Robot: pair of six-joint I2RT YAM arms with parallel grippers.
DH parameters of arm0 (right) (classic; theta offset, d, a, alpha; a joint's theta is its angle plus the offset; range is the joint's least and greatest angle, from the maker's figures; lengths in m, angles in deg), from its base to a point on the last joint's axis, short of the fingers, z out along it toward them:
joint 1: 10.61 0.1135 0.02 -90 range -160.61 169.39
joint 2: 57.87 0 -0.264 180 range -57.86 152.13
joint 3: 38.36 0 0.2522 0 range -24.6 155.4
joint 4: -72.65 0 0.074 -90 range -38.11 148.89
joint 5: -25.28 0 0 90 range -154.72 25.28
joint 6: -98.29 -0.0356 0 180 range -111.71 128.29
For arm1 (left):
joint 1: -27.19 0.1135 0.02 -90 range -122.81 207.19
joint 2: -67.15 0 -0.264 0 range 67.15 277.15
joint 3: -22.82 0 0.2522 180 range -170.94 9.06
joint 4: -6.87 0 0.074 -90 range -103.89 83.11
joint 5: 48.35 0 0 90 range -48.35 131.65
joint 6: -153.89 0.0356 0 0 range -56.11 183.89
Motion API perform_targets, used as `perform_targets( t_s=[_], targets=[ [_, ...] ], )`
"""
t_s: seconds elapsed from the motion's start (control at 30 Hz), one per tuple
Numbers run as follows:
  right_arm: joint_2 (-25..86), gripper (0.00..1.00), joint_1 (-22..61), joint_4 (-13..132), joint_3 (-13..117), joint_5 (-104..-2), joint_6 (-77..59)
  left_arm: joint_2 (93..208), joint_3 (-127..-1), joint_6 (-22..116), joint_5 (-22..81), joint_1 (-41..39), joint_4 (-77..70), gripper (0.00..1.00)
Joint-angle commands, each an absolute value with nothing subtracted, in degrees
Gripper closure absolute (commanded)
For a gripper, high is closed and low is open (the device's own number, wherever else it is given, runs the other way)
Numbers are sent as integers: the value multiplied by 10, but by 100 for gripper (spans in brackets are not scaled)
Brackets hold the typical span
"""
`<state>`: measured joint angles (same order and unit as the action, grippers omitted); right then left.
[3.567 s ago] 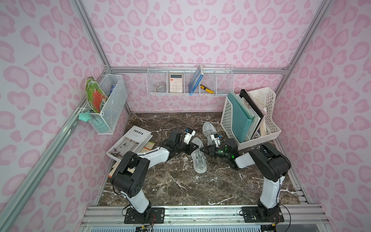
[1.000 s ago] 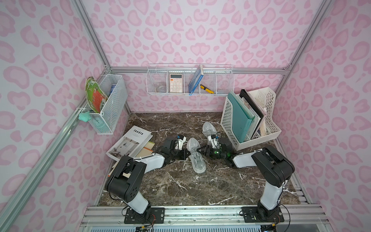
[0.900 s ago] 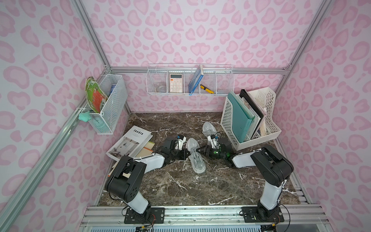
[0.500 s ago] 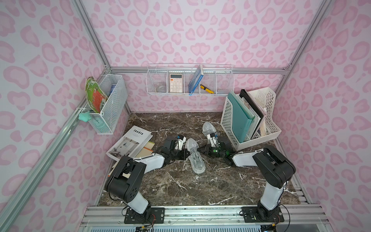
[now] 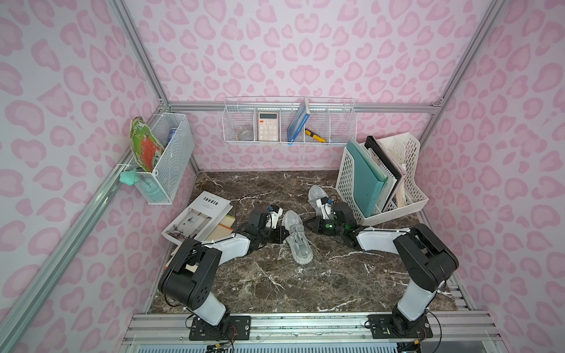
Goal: Tie the shoes
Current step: Tie the shoelace on the shoe.
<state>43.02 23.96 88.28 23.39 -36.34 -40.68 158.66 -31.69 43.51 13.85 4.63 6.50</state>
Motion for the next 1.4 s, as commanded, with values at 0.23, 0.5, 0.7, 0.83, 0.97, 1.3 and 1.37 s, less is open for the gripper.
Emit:
perform_targets(
  t_s=[0.23,0.5,0.7,0.83,0.97,1.3,1.37],
  targets=[
    [440,51,231,884,215,-352,-416,1584,-317,444,133,46,63,100],
    [476,41,244,948,211,-324,-468,1585,-317,445,131,45,62,100],
    [477,47,253,946,217,-325,-470,1585,-316,445,132,45,64,100],
    [473,55,254,944,220,-325,-468,1587,-316,444,132,44,66,100],
    [470,63,256,938,227,-325,-464,1587,-315,444,133,45,66,100],
    [460,69,259,922,233,-327,-455,1588,-316,445,134,44,64,100],
    [459,68,262,918,235,-329,-450,1588,-316,445,134,45,64,100]
  ],
)
